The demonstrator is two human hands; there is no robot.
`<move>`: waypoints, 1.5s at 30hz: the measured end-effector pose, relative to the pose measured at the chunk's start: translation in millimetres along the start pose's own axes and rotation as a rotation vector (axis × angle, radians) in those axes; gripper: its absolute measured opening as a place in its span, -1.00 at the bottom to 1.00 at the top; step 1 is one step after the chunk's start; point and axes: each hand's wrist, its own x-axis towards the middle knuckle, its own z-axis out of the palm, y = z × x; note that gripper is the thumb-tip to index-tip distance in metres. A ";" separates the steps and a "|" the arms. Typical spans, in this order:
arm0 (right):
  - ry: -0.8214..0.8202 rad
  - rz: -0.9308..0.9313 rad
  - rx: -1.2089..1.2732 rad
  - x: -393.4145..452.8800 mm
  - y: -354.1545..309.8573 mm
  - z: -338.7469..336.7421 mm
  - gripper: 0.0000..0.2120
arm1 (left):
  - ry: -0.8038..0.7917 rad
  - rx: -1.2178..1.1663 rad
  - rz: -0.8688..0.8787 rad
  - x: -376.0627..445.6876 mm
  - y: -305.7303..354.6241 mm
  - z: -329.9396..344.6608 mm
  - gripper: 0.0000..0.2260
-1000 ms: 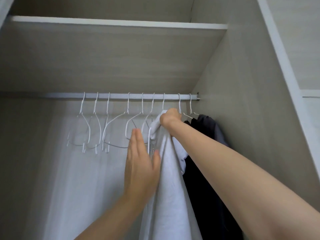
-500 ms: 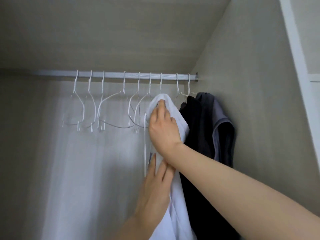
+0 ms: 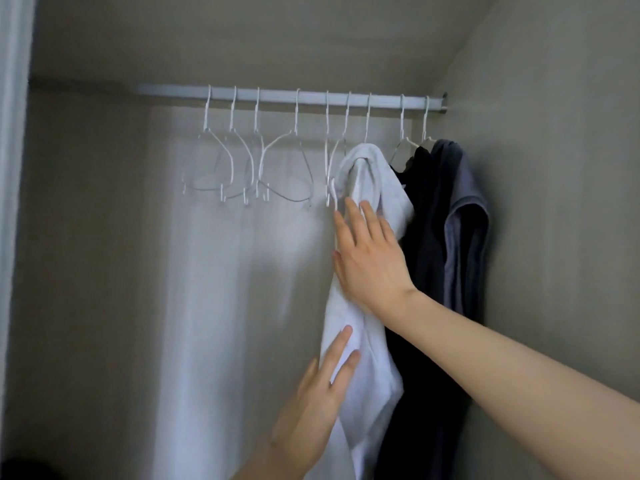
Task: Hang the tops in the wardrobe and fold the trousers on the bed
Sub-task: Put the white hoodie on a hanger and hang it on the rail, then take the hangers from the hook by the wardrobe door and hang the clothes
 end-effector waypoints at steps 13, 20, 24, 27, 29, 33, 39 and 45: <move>-0.095 -0.179 0.305 -179.8 -89.0 -53.8 -0.53 | -0.050 0.585 -0.155 -176.5 54.0 -84.4 -0.44; -0.146 -0.354 0.729 -264.2 -168.7 -84.3 -0.55 | 0.090 0.560 -0.554 -288.5 118.2 -116.3 -0.60; -0.138 -0.475 1.001 -322.5 -203.7 -106.8 -0.56 | 0.197 0.598 -0.791 -352.0 169.2 -115.3 -0.60; -0.180 -0.606 1.171 -373.7 -221.6 -128.7 -0.55 | 0.326 0.720 -0.942 -406.2 224.4 -104.0 -0.62; -0.208 -0.673 1.250 -400.6 -227.0 -141.6 -0.56 | 0.371 0.812 -1.029 -436.3 254.1 -96.8 -0.64; -0.254 -0.860 1.432 -455.5 -233.3 -181.6 -0.59 | 0.541 0.923 -1.285 -498.8 338.1 -65.9 -0.69; -0.337 -1.120 1.580 -532.0 -250.2 -253.0 -0.59 | 0.831 1.015 -1.649 -589.7 455.4 -16.3 -0.78; -0.400 -1.369 1.660 -609.6 -275.0 -342.8 -0.64 | 1.071 1.033 -1.917 -669.7 557.5 29.6 -0.75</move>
